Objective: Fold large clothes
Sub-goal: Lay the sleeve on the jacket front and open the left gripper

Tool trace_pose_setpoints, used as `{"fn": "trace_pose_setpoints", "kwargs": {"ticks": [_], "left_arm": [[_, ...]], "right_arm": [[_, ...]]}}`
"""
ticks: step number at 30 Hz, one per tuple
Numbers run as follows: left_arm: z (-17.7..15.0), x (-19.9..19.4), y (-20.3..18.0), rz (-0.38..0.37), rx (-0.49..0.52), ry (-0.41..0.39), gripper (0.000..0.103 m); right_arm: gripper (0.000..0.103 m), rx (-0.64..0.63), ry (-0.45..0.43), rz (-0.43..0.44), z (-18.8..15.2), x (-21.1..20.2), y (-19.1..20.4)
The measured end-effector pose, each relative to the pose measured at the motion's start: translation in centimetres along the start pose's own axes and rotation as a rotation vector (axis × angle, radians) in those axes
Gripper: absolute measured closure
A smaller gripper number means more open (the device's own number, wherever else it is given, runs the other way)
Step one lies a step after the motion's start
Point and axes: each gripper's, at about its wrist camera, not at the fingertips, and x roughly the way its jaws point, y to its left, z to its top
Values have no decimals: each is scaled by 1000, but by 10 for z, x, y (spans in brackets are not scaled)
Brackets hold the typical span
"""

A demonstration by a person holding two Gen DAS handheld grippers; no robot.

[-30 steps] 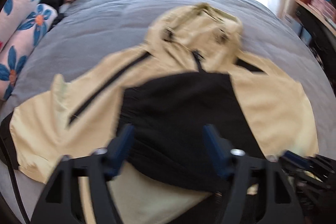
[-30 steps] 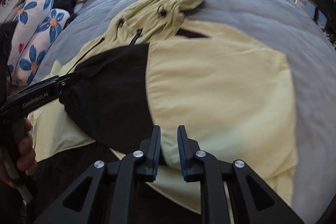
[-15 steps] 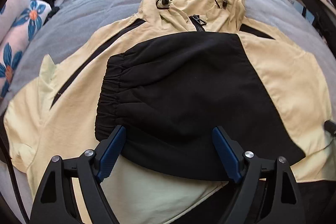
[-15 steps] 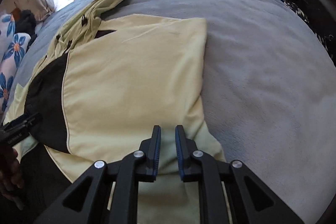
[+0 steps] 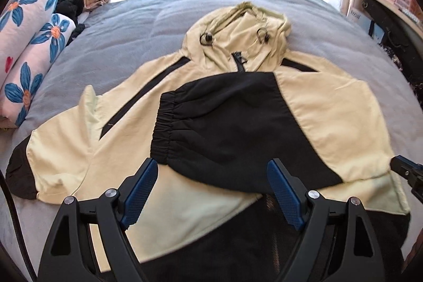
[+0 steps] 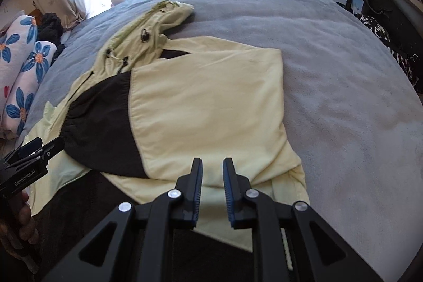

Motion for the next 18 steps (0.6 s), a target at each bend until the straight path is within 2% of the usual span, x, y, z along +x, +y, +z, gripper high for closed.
{"fn": "trace_pose_setpoints", "kwargs": {"ticks": [8, 13, 18], "left_arm": [[-29, -67, 4, -24, -37, -60, 19], [-57, -100, 12, -27, -59, -74, 19], [-89, -121, 14, 8, -44, -70, 19]], "right_arm": [[87, -14, -37, 32, -27, -47, 23], [73, -12, -66, 45, -54, -71, 38], [73, -11, -60, 68, -80, -81, 47]]}}
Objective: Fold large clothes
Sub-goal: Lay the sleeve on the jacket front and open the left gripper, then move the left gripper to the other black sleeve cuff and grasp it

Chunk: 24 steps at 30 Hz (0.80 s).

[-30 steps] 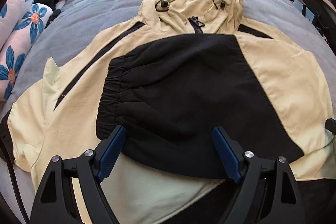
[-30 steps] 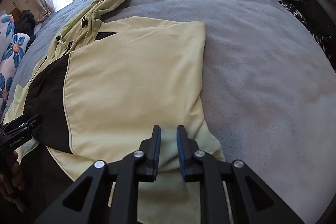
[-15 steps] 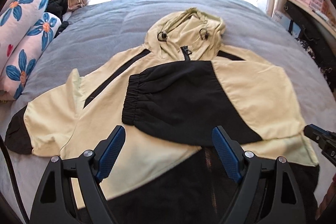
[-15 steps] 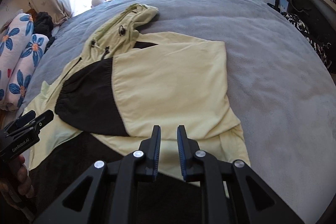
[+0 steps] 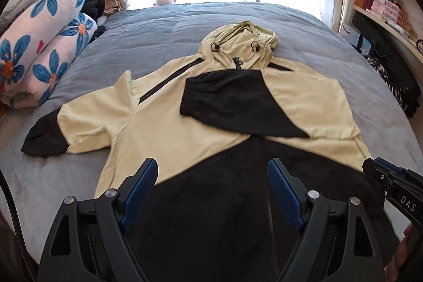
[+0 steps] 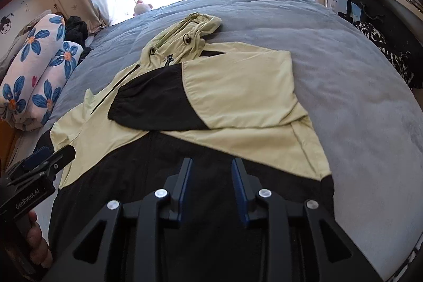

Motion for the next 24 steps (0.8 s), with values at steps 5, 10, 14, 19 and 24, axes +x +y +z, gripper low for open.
{"fn": "trace_pose_setpoints", "kwargs": {"ticks": [5, 10, 14, 19, 24], "left_arm": [[-20, -18, 6, -6, -1, 8, 19], [-34, -30, 12, -11, -1, 19, 19], [-41, -37, 21, -14, -6, 20, 19], [-45, -39, 42, -16, -26, 41, 19], [-44, -36, 74, -6, -57, 49, 19]], "right_arm": [[73, -1, 26, 26, -22, -5, 11], [73, -13, 47, 50, -38, -10, 24], [73, -32, 44, 47, -44, -14, 37], [70, -69, 49, 48, -46, -15, 60], [64, -132, 45, 58, -43, -9, 95]]}}
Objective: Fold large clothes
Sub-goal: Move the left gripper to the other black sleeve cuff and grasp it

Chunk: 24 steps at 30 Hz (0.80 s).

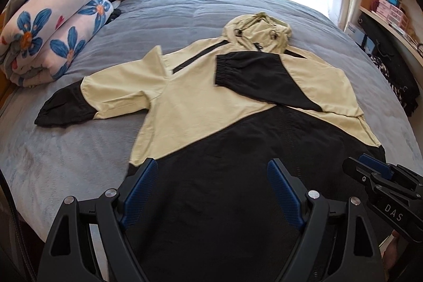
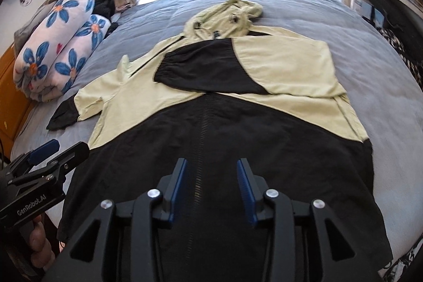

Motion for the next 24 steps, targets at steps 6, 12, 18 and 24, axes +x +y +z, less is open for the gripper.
{"fn": "trace_pose_setpoints", "kwargs": {"ticks": [6, 12, 18, 24], "left_arm": [[6, 16, 53, 15, -74, 13, 19], [10, 40, 110, 10, -164, 35, 19], [15, 70, 165, -2, -236, 64, 19], [20, 105, 225, -40, -346, 103, 19]], "right_arm": [[64, -57, 7, 18, 14, 21, 41], [64, -105, 10, 28, 29, 47, 81], [64, -145, 36, 39, 38, 79, 115], [64, -175, 68, 47, 45, 108, 141]]}}
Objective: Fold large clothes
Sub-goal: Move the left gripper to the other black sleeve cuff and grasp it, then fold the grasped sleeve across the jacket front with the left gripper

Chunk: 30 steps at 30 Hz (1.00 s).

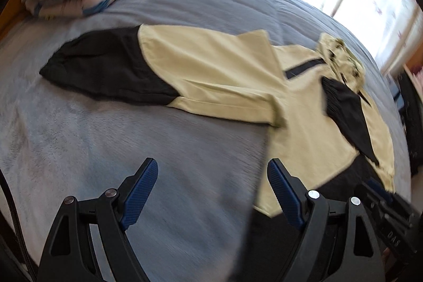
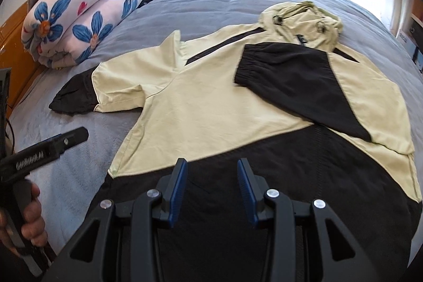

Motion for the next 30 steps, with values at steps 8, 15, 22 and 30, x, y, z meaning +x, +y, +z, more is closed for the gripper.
{"fn": "trace_pose_setpoints", "kwargs": {"ticks": [8, 15, 22, 30], "left_arm": [[38, 42, 82, -75, -237, 39, 19], [72, 69, 142, -110, -400, 36, 19], [99, 80, 184, -11, -511, -35, 79], [111, 48, 141, 89, -425, -139, 101]], "right_arm": [[64, -32, 5, 10, 16, 25, 19], [64, -22, 14, -14, 23, 46, 18], [64, 3, 36, -14, 21, 60, 12], [64, 61, 16, 12, 19, 50, -7]]}}
